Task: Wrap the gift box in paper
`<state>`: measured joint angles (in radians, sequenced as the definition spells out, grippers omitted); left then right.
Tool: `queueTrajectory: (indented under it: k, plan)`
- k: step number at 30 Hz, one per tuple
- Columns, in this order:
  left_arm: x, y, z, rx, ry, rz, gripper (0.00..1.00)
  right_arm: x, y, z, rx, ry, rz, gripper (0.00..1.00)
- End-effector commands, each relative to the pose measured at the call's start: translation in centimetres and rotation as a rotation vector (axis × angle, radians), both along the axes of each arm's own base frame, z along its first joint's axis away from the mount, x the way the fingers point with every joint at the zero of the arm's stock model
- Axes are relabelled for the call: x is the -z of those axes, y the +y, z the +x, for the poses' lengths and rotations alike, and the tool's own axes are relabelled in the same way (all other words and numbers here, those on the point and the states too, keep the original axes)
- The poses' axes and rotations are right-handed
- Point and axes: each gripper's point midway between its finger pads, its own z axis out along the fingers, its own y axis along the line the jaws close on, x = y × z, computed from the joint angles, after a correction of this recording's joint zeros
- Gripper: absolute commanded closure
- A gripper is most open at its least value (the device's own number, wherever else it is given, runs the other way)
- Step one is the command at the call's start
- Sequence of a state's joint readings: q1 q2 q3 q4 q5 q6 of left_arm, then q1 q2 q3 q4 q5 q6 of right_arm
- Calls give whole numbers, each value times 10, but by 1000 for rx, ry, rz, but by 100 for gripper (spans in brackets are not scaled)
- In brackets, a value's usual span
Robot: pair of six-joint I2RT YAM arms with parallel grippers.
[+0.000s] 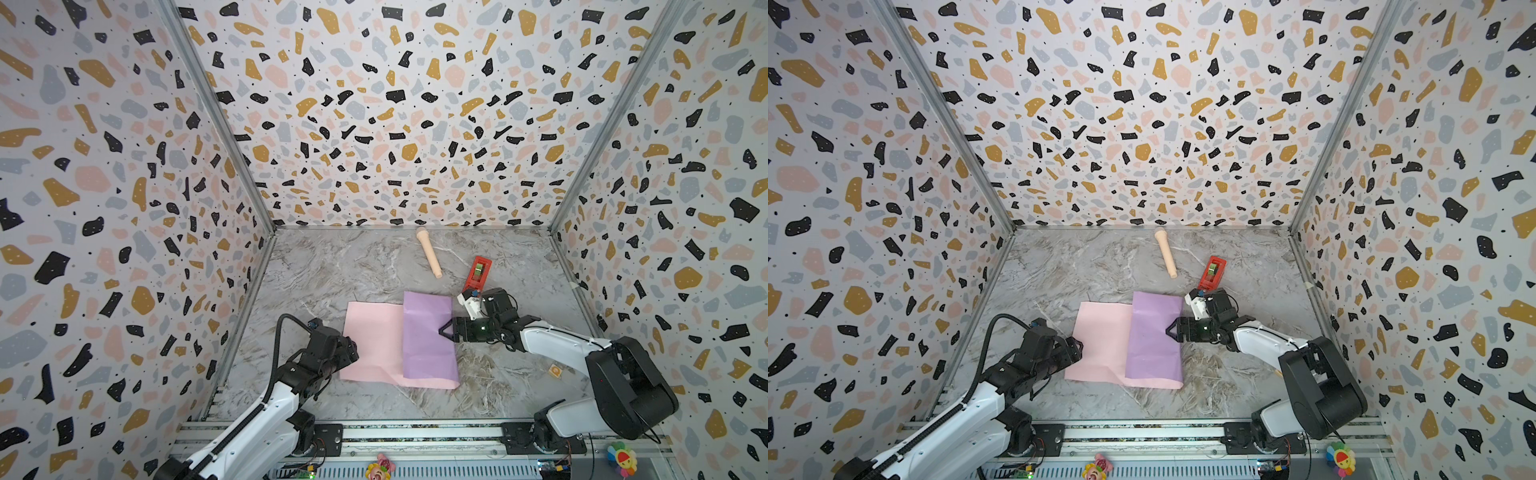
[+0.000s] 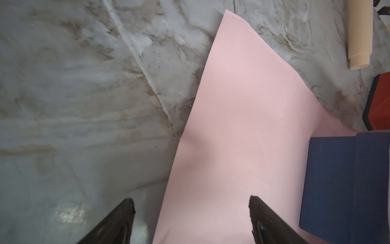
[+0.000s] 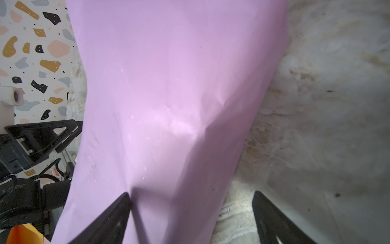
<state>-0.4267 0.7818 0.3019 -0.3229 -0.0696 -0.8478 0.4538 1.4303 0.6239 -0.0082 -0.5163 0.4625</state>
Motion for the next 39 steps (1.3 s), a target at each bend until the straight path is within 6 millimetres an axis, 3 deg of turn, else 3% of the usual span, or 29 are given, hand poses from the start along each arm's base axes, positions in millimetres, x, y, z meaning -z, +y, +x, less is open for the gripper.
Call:
queueTrajectory:
  k: [1,8,16,20,33,39]
  plan:
    - [9,3,-8,-27,45,13,15,50,-33,-31,22,148,-208,11]
    - [15,-23,-13,85,96,-68,15,47,-31,-28,18,139,-201,11]
    - [-10,-50,15,215,23,-186,18,44,-30,-29,21,133,-190,11]
    - [-13,-61,24,280,23,-234,19,42,-30,-29,22,130,-189,11]
    - [-8,-45,52,275,78,-299,15,40,-28,-26,22,125,-182,12]
    - [-4,-38,62,293,93,-322,17,41,-28,-26,19,125,-182,13]
